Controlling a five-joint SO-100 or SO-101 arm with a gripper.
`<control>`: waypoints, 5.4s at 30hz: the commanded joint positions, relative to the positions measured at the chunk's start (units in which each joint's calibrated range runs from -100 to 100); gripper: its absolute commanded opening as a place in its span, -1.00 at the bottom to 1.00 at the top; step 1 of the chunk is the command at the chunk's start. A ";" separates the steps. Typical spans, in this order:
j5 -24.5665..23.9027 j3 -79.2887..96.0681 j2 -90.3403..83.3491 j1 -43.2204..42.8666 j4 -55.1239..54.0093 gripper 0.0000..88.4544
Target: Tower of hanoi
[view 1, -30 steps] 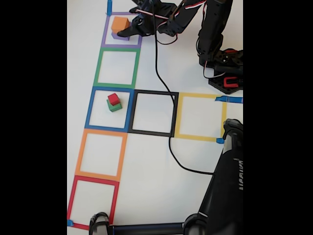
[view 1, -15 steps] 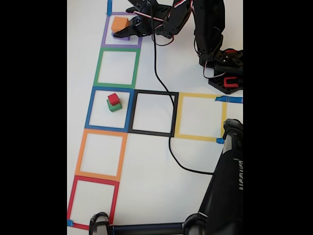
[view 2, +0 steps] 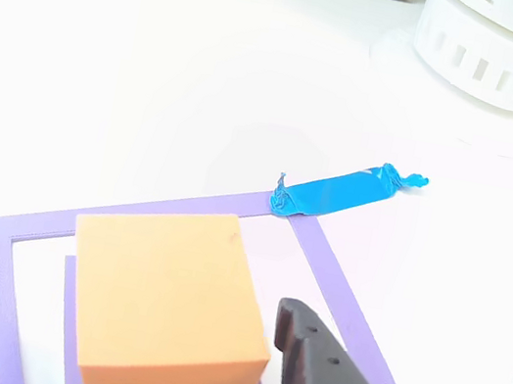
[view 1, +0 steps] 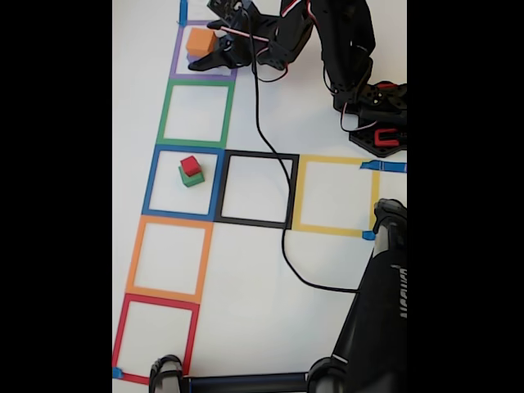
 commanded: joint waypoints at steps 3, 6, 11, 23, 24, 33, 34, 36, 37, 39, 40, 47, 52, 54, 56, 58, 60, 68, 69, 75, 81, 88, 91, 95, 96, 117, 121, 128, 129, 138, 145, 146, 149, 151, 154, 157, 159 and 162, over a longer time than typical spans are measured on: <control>0.00 -1.76 0.25 -1.08 -1.39 -0.34; 0.00 -1.76 0.57 -1.17 -1.87 -0.47; 0.00 -1.85 0.82 -1.17 -1.87 -0.58; 0.00 -1.58 0.49 -1.75 -1.87 -0.77; 0.00 -1.40 0.25 -1.75 -1.79 -0.79; 0.00 2.33 -12.18 -3.95 6.63 -0.81; 0.00 2.51 -15.25 -4.34 9.46 -0.81; 0.00 2.06 -22.36 -5.01 17.72 -0.82; 0.00 1.51 -26.31 -5.39 22.91 -0.82; 0.00 -0.30 -34.39 -6.45 33.92 -0.82; 0.00 -1.85 -38.51 -6.93 40.23 -0.82; 0.00 -24.12 -55.06 -11.53 85.33 -0.81; 0.00 -43.85 -54.98 -15.65 106.47 -0.80; 0.00 -50.85 -54.41 -17.38 113.03 -0.80; 0.00 -58.30 -53.61 -18.91 119.59 -0.80; 0.00 -65.21 -52.64 -20.35 125.42 -0.80; 0.00 -71.03 -51.75 -21.50 130.19 -0.80; 0.00 -73.58 -55.38 -23.80 137.97 -0.80; 0.00 -72.12 -56.03 -23.99 138.05 -0.80; 0.00 -50.94 -65.88 -25.24 129.71 -0.80; 0.00 -24.49 -73.95 -26.48 112.62 -0.80; 0.00 4.97 -68.54 -25.81 75.94 -0.80; 0.00 11.70 -59.82 -26.00 59.26 -0.80; 0.00 16.15 -48.76 -27.83 43.07 -0.80; 0.00 16.97 -46.66 -28.40 39.83 -0.80; 0.00 9.42 -9.84 -29.46 4.36 -0.79; 0.00 9.88 -7.18 -29.65 0.80 -0.79; 0.00 10.42 -3.30 -29.55 -3.33 -0.77; 0.00 10.42 -2.82 -29.26 -3.65 -0.77; 0.00 10.51 -0.15 -27.83 -5.19 -0.73; 0.00 10.60 1.62 -27.73 -7.22 -0.55; 0.00 10.60 1.70 -27.73 -7.22 -0.51; 0.00 10.88 1.54 -27.83 -7.38 -0.44; 0.00 11.15 1.14 -27.83 -7.46 -0.42; 0.00 11.79 -0.72 -27.83 -8.03 -0.41; 0.00 12.79 -4.43 -28.31 -8.11 -0.41; 0.00 13.97 -8.07 -28.50 -7.62 -0.42; 0.00 16.06 -14.93 -28.69 -5.60 -0.43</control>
